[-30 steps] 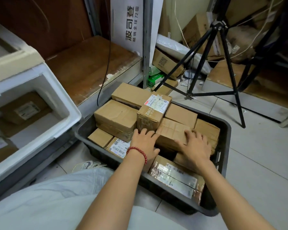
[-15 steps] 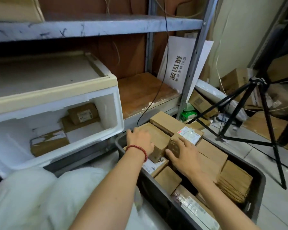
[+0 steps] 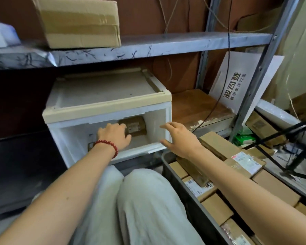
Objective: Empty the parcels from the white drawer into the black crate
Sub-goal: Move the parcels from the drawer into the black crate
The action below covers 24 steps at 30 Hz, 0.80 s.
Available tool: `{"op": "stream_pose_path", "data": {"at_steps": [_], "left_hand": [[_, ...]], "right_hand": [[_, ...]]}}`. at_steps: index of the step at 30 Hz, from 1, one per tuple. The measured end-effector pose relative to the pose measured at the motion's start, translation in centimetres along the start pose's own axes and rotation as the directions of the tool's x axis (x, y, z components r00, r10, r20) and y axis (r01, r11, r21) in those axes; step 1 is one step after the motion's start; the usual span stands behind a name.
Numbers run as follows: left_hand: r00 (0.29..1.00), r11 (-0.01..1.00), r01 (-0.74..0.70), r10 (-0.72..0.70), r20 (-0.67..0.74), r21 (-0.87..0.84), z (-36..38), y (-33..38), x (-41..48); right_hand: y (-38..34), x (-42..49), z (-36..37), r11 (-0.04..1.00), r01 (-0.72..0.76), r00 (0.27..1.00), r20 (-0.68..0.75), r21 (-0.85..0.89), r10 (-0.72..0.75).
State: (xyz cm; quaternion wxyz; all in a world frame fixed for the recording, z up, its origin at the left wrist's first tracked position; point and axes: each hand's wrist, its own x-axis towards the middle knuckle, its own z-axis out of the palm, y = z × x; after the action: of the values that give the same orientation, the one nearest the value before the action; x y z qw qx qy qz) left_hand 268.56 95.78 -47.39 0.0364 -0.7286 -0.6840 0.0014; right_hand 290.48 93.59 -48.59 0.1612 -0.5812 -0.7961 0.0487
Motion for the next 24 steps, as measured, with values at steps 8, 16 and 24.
{"op": "stream_pose_path", "data": {"at_steps": [8,16,24], "left_hand": [[0.985,0.982,0.173,-0.171,0.031,-0.082,3.8,-7.6,0.5],[0.973,0.971,0.205,-0.189,0.130,-0.125,11.5,-10.4,4.6],[0.947,0.955,0.264,-0.230,0.223,-0.137,18.0,-13.1,11.6]], "right_hand": [[-2.7,6.0,4.7,0.995,0.102,0.975,0.196,0.005,-0.101],[-3.6,12.5,12.8,0.996,0.015,0.934,0.355,0.086,-0.044],[-4.2,20.0,19.7,0.990,-0.036,0.889,0.457,0.137,-0.031]]}}
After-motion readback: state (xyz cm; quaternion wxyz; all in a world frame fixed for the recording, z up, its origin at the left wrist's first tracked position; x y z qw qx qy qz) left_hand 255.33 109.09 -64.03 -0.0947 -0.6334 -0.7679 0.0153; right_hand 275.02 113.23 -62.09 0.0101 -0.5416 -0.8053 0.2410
